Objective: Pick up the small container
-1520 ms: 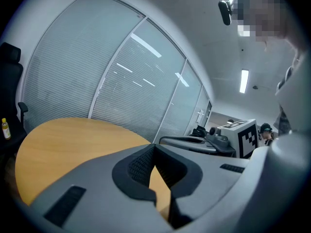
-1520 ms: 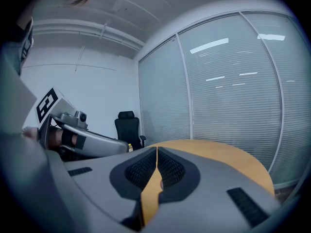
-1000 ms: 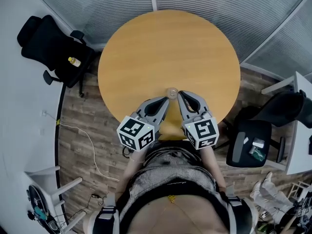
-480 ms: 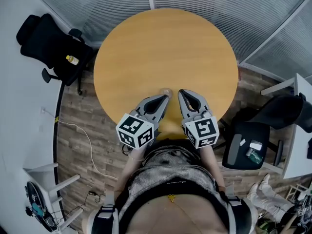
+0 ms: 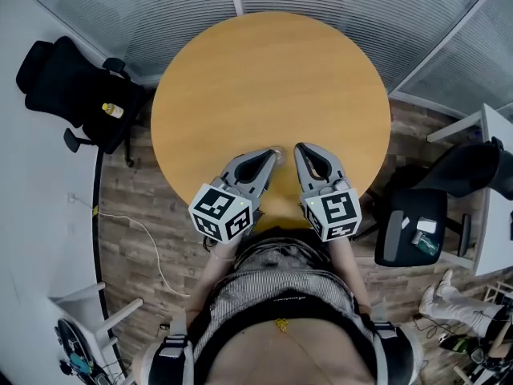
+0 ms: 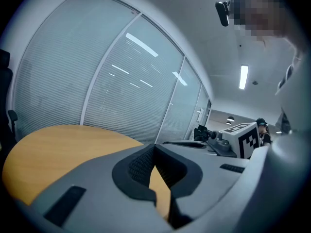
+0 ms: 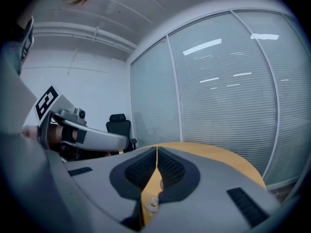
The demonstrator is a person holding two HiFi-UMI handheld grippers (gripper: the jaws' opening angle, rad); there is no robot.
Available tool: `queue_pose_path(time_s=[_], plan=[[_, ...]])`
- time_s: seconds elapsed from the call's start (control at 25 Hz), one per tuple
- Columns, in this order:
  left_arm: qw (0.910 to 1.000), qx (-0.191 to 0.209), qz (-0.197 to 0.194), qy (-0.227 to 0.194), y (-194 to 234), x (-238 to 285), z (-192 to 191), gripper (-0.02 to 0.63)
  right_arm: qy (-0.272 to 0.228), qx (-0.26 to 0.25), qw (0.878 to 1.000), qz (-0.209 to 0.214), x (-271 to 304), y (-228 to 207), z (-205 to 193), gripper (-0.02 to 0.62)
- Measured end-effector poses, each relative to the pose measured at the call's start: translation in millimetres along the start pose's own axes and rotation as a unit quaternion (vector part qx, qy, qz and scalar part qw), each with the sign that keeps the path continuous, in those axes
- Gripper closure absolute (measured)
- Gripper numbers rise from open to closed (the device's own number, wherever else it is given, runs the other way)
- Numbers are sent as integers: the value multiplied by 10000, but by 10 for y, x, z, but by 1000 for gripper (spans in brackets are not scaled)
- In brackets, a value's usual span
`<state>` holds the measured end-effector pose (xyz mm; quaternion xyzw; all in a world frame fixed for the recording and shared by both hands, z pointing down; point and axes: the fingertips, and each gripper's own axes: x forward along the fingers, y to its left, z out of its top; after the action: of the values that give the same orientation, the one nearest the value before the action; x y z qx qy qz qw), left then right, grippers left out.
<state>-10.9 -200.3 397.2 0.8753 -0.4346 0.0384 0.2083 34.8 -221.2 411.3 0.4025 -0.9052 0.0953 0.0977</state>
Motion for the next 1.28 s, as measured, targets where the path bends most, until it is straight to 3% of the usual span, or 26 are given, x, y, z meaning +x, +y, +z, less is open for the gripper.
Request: queue_pose_path(time_s=[0.64,1.28], plan=[[9986,321,-395,133,545,-378,193,601,-86,289,9940,-1048,216,117,39,574],[9969,294,-700,187,486,-314,131,601,-55,273,9917,-1255,166,89,1,574]])
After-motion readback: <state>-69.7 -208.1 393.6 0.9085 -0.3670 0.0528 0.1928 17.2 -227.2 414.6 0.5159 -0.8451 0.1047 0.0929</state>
